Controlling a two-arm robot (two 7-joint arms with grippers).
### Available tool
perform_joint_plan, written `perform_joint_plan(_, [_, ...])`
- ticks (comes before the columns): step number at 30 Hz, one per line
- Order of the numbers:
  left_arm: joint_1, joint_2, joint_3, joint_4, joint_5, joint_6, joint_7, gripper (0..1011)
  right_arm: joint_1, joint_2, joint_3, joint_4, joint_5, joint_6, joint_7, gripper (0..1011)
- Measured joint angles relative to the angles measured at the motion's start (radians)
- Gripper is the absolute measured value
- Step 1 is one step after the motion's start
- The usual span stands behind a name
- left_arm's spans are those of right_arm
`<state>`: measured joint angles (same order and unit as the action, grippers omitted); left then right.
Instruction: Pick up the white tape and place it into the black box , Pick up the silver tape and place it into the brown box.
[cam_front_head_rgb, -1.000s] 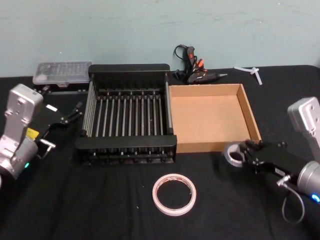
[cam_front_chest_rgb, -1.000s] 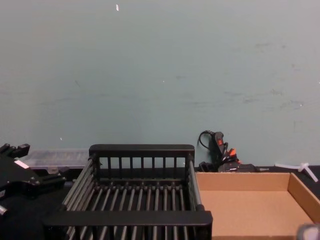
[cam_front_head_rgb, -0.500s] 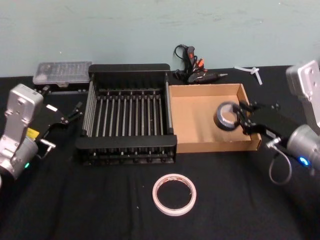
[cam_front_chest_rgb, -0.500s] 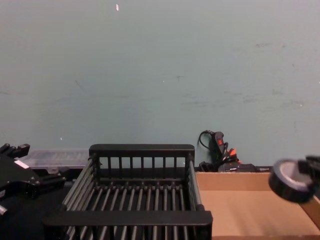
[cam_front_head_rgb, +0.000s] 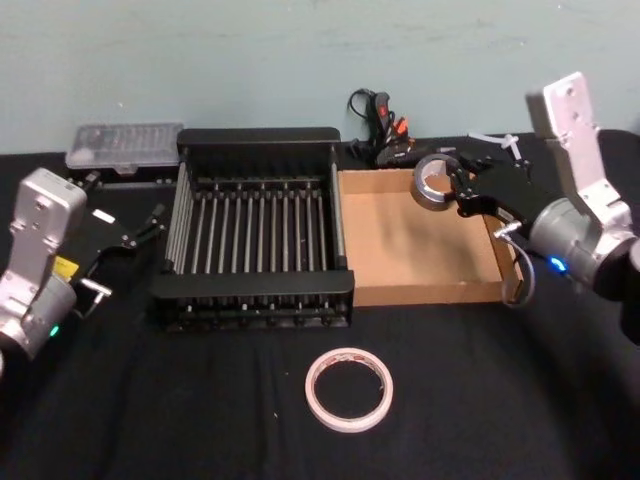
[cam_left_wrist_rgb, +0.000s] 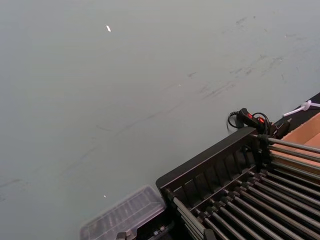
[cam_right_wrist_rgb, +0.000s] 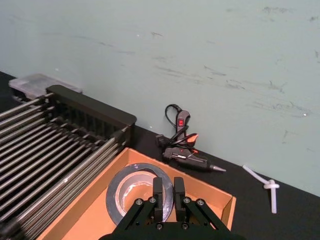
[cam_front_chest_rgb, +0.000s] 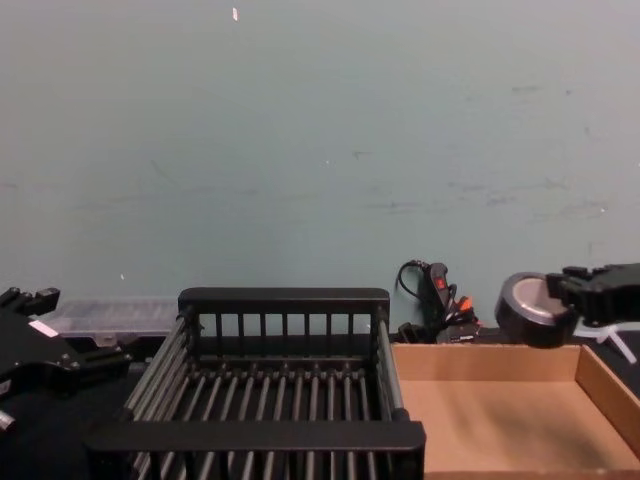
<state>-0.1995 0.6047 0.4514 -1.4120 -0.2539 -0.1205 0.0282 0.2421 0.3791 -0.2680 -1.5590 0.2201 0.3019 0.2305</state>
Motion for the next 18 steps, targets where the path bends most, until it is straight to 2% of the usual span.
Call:
perform_joint_plan(10, [0.000,0.000,0.000,0.000,0.000,0.000,0.000,1001,0.098,-0.066,-0.035,0.156,-0.062,0.020,-0.015,133])
perform_joint_plan(18, [0.000,0.000,0.000,0.000,0.000,0.000,0.000,1001,0.127,-0.091,-0.046,0.230,-0.088,0.050,-0.001,133])
